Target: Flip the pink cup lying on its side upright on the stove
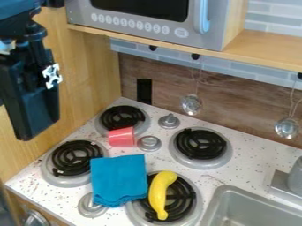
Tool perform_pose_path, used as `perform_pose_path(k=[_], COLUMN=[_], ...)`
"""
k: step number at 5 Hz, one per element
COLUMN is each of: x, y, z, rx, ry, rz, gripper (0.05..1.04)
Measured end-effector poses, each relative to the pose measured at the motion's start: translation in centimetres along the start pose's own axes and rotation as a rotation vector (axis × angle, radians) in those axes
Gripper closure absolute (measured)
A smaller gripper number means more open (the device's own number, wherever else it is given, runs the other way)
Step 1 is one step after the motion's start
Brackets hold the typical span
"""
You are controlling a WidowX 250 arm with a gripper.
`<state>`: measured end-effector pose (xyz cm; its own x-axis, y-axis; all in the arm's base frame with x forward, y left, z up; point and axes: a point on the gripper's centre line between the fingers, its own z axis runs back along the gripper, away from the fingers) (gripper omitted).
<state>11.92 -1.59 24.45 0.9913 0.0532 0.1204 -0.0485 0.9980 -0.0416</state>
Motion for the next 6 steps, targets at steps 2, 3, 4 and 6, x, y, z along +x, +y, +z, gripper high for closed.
perform_pose_path(k=[2, 3, 4, 6], x=[4.2, 7.4, 10.2, 11.9], y=[0.3, 1.8, 3.6, 6.1], z=[-2.0, -4.5, -7.4, -9.4], rx=[0.001, 0.028, 0.078, 0.097], ry=[-0.071, -0.091, -0.074, -0.009], rz=[-0.027, -0.004, 0.024, 0.123], gripper=[0.083, 0.083, 0.083, 0.083])
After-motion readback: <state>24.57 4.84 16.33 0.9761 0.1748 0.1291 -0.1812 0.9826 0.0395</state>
